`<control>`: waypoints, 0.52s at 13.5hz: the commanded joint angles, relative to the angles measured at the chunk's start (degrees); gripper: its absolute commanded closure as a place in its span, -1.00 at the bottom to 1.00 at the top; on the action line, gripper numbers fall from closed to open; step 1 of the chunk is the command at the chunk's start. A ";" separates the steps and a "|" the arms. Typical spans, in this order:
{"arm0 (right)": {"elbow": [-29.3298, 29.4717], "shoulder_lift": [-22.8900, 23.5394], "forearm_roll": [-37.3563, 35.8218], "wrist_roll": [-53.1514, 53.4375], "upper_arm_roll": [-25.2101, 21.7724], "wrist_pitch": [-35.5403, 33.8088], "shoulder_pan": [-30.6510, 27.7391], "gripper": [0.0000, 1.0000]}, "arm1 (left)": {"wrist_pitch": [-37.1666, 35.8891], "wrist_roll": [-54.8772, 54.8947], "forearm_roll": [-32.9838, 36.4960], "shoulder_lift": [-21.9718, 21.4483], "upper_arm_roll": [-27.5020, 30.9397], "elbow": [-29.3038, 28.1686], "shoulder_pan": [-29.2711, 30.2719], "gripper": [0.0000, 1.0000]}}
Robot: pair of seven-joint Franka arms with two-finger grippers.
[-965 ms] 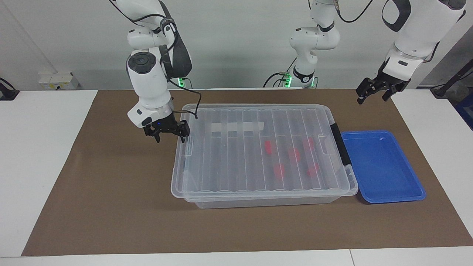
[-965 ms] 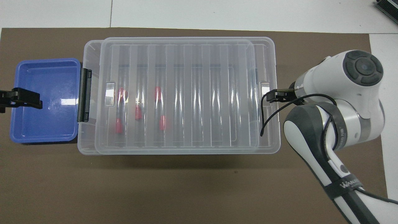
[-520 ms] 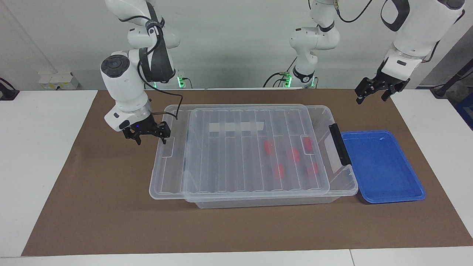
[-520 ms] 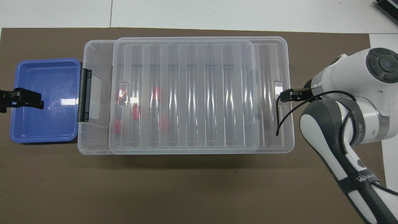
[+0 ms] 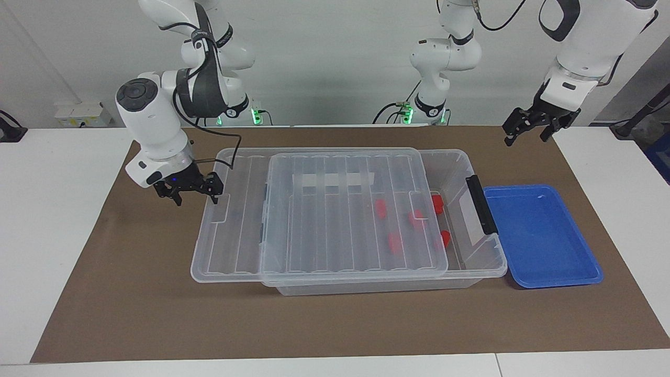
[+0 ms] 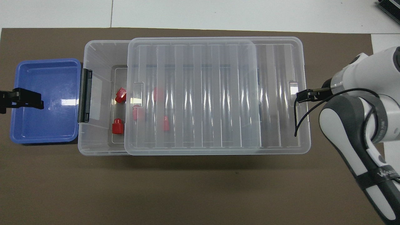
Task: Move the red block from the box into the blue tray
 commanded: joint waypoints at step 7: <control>-1.77 -1.70 -0.57 -8.01 0.50 -1.29 -4.90 -0.96 | 13.60 -21.77 0.33 6.77 0.41 -4.49 -14.12 -1.00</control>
